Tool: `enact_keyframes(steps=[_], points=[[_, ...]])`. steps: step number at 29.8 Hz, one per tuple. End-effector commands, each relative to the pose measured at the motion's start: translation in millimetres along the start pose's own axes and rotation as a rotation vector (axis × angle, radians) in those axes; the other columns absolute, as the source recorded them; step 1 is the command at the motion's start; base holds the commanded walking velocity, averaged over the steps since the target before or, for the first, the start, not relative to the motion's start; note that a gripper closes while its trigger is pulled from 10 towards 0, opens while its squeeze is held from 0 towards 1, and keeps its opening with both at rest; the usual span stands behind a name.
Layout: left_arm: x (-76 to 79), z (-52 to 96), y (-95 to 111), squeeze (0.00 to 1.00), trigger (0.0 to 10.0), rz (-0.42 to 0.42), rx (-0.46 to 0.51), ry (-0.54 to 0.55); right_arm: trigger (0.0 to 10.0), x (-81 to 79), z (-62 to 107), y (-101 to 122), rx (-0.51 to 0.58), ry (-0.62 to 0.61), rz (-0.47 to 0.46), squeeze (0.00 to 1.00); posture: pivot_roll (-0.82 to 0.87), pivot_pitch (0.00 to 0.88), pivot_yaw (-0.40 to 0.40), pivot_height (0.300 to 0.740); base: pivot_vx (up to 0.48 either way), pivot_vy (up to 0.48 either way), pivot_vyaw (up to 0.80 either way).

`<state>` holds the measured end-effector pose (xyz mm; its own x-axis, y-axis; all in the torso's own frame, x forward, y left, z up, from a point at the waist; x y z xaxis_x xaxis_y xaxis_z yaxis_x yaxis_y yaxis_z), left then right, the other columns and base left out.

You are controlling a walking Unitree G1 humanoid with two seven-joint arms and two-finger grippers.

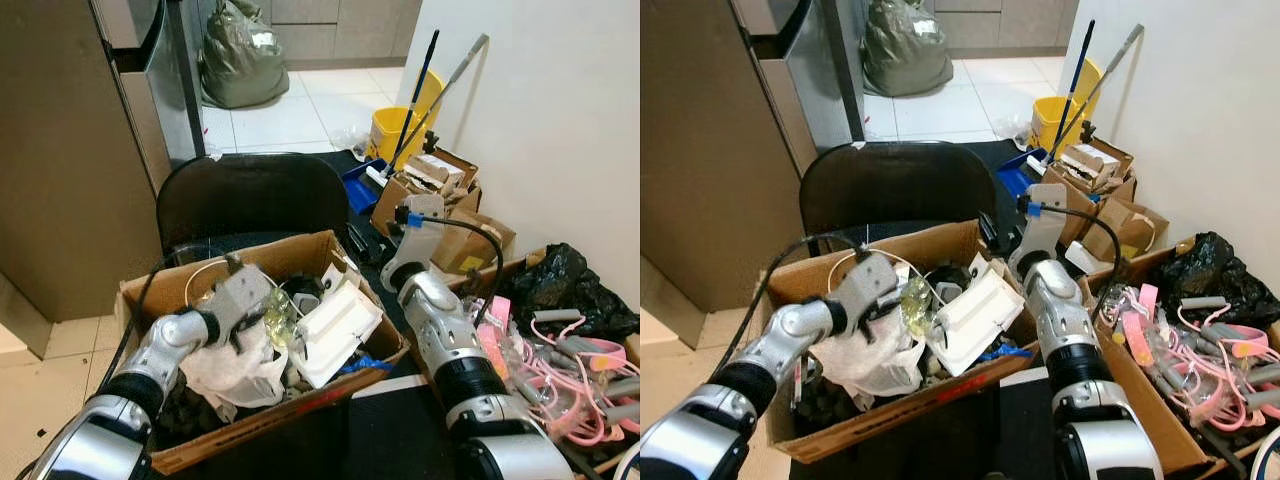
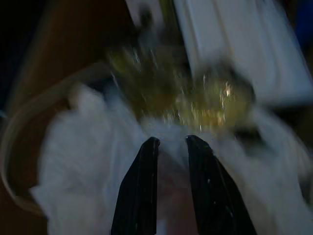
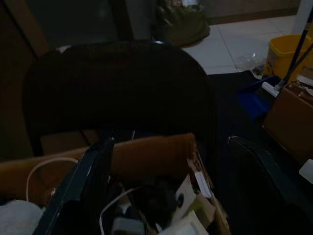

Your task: Picking trash to rubbish bin

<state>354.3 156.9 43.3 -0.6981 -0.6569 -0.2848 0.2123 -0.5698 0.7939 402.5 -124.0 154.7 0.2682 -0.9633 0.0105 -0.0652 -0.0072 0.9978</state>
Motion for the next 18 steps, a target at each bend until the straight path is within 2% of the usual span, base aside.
enact_keyframes(steps=[1, 8, 11, 14, 18], points=[[-4.3, 9.4, -29, 0.01, 10.0, -0.032, -0.118, 0.040, 10.0, 0.4, 3.1, -4, -0.006, 0.009, 0.019, 0.00, -0.05, 0.119, -0.028, 0.740, 0.000, 0.000, 0.00], [-21.3, 26.4, -57, 0.00, 10.0, -0.094, -0.261, 0.153, 10.0, -2.3, 3.3, -5, -0.008, 0.017, 0.022, 0.00, -0.05, 0.127, -0.030, 0.740, 0.000, 0.000, 0.00], [-41.1, 40.4, -68, 0.00, 10.0, -0.136, -0.331, 0.282, 10.0, -5.2, 2.4, -5, -0.005, 0.026, 0.022, 0.00, -0.05, 0.127, -0.030, 0.740, 0.000, 0.000, 0.00], [-65.3, 54.7, -69, 0.00, 10.0, -0.156, -0.376, 0.434, 10.0, -7.6, 1.4, -3, -0.001, 0.043, 0.024, 0.00, -0.04, 0.127, -0.033, 0.740, 0.000, 0.000, 0.00], [-87.7, 69.2, -67, 0.00, 10.0, -0.166, -0.408, 0.569, 10.0, -8.1, 1.0, -3, 0.000, 0.048, 0.027, 0.00, -0.04, 0.127, -0.033, 0.740, 0.000, 0.000, 0.00]])
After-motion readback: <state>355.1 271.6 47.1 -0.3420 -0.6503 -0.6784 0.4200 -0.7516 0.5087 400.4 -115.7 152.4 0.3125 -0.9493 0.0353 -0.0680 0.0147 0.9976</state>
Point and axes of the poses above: a point about 5 cm out from each wrist's last joint towards the gripper, its own z axis pointing back from the gripper into the wrist, its own y axis along the axis of the wrist's last joint, x = y × z, the point moved 3 cm from there along -z, pointing out of the wrist towards the gripper, and after that the axes turned 8 degrees about z, right-handed, at the moved point
